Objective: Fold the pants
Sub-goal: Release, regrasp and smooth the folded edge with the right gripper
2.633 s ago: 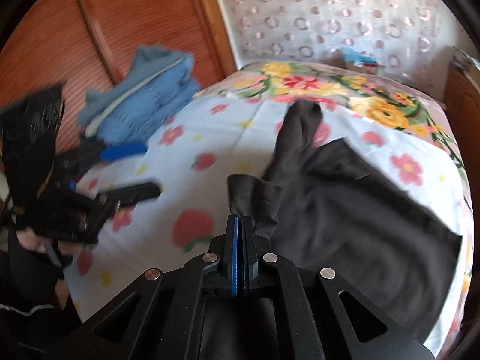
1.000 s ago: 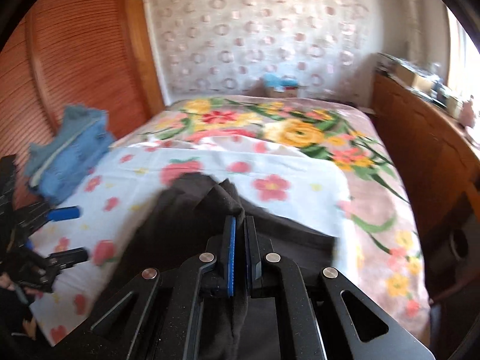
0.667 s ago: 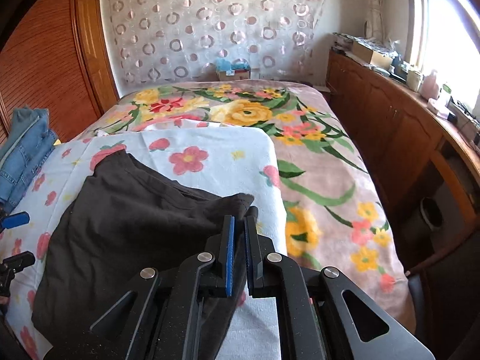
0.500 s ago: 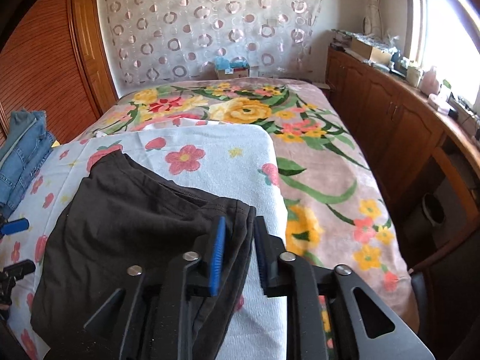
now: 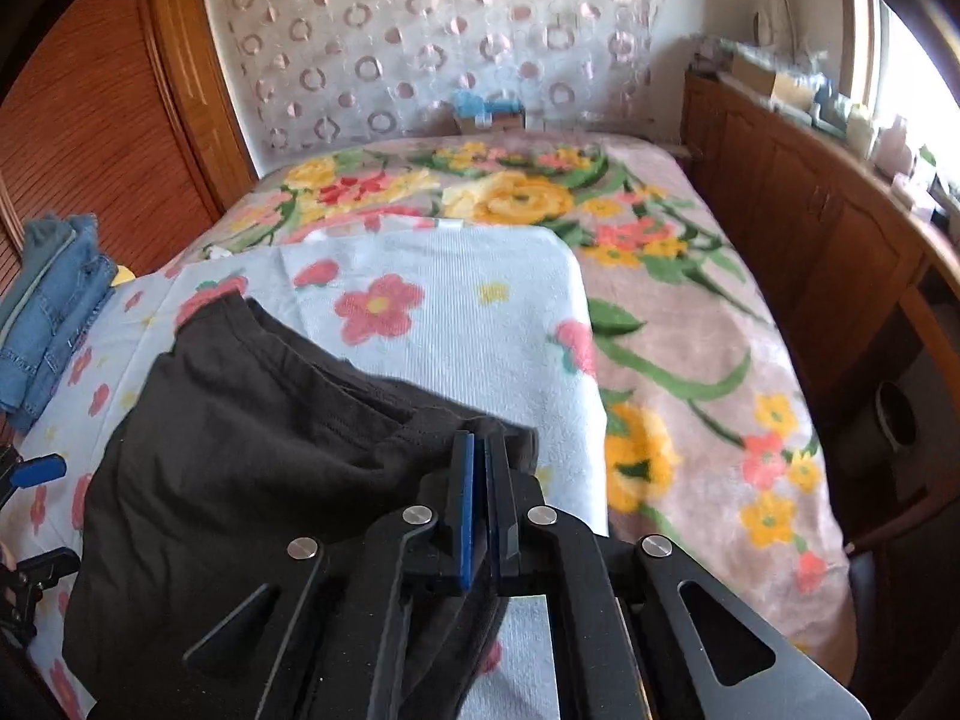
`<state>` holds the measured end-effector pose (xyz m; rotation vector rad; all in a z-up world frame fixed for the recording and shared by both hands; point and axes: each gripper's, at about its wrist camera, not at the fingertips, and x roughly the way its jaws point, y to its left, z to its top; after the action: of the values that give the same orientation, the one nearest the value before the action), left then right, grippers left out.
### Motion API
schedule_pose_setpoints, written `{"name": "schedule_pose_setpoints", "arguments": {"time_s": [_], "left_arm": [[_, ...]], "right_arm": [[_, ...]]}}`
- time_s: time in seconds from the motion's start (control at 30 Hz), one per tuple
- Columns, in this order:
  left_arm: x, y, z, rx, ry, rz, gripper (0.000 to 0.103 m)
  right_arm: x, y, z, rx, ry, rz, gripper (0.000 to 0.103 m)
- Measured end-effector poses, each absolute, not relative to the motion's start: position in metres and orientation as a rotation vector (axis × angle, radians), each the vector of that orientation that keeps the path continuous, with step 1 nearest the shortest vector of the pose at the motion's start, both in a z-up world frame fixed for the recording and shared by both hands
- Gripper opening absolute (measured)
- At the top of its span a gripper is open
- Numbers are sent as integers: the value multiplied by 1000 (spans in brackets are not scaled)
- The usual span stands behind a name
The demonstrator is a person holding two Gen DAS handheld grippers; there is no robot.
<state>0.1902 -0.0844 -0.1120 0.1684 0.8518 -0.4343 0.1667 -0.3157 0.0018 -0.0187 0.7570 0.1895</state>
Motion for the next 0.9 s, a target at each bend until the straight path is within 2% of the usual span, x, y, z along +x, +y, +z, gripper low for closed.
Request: {"name": "schedule_pose_setpoints", "arguments": {"time_s": [0.13,0.23,0.37,0.4,0.77,0.9], "left_arm": [[190,-85,-112,168,854,-434,82],[188,-85,-112,167,854,-437,82],[183,-86,-110,164,850,-442,82],[181,-87,-109,163,848,-445,82],[152,-94,-105,151,832,-481,82],[143,-96,-107,124,840,-500,69]], "right_arm": [[158,-332,10,-62,719,40,3],[158,-336,5,-66,758,71,3],[142,-330,9,-122,759,74,28],[135,-330,12,-111,753,89,29],[23,-332,11,-49,751,218,30],[-5,-335,5,-43,769,232,30]]}}
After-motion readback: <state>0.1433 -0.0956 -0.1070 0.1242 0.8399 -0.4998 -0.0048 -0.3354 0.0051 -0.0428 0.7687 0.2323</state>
